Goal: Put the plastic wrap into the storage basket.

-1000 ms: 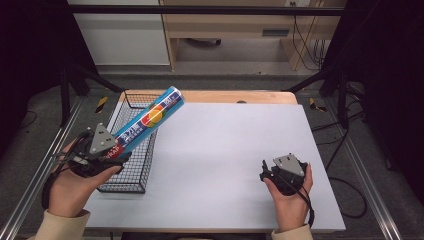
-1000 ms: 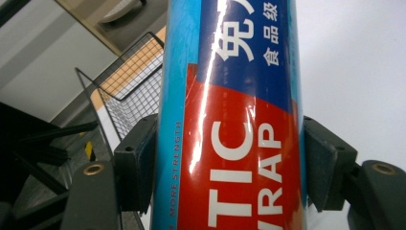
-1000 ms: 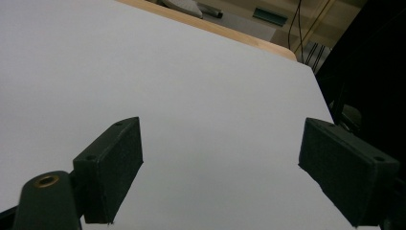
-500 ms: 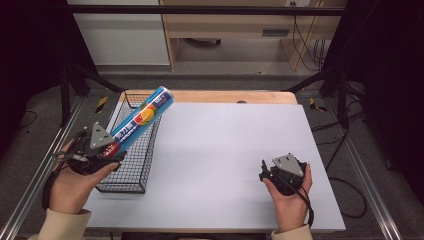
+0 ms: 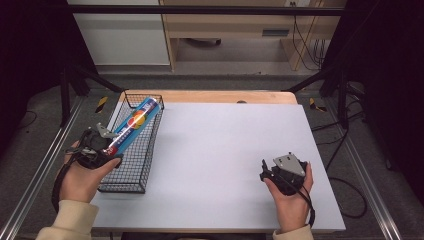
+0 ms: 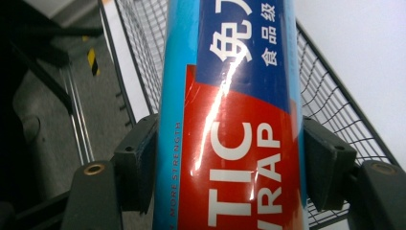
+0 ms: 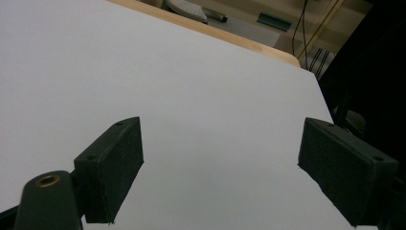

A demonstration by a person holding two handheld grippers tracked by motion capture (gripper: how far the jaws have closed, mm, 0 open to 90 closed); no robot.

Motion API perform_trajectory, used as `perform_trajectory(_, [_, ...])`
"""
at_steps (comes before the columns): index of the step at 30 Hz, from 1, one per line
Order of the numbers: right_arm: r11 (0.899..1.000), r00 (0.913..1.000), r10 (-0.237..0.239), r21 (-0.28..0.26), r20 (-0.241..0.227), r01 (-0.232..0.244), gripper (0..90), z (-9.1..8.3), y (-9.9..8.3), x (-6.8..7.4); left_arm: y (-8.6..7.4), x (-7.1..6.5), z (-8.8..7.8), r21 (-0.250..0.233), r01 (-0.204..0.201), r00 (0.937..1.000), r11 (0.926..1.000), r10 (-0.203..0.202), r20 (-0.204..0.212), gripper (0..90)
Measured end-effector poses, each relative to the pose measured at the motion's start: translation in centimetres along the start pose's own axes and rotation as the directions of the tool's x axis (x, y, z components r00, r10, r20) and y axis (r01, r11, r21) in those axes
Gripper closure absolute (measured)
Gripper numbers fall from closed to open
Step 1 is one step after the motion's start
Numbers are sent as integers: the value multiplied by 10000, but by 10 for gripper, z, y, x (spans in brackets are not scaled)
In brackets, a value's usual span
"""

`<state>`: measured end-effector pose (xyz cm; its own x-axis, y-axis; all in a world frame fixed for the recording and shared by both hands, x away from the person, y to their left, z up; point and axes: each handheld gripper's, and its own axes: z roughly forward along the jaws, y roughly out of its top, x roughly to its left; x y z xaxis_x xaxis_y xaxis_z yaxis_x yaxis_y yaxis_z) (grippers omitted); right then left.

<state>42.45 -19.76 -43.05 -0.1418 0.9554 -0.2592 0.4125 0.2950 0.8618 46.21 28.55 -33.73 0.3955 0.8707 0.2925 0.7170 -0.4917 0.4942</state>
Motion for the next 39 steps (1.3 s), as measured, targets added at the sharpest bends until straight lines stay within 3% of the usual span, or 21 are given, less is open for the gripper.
perform_trajectory(6, [10000, 9999, 38, 73, -111, -37, 157, 2, -1, -1, 1, 3, 8, 559, 438, 9989, 9975, -427, -214, 321])
perform_trajectory(10, [10000, 9999, 54, 84, -122, -53, 157, 2, 0, -1, 4, -1, 11, 850, 349, 9988, 9958, -318, -370, 321])
perform_trajectory(12, [9999, 9999, 63, 103, -136, -62, 160, 2, 0, 0, 7, -5, 14, 1104, 115, 9990, 9938, -66, -451, 320])
perform_trajectory(27, [9997, 9995, -10, 230, -316, 17, 159, 4, -1, 2, 14, -10, 27, 1849, 63, 9960, 9827, 104, -890, 320])
perform_trajectory(31, [9997, 9994, -38, 256, -353, 47, 159, 5, -1, 3, 17, -9, 30, 2119, -7, 9957, 9773, 204, -905, 320])
perform_trajectory(32, [9996, 9993, -35, 278, -383, 46, 159, 5, -1, 4, 19, -9, 33, 2340, -77, 9961, 9722, 279, -832, 320])
perform_trajectory(35, [9996, 9992, -20, 289, -397, 32, 159, 6, -1, 3, 21, -10, 35, 2498, -171, 9955, 9682, 397, -857, 320])
perform_trajectory(37, [9996, 9993, -27, 295, -382, 39, 159, 6, -1, 3, 23, -11, 39, 2754, -298, 9945, 9609, 563, -888, 320])
perform_trajectory(39, [9994, 9991, -37, 337, -416, 51, 159, 6, -2, 4, 24, -11, 42, 2762, -416, 9951, 9602, 647, -753, 320])
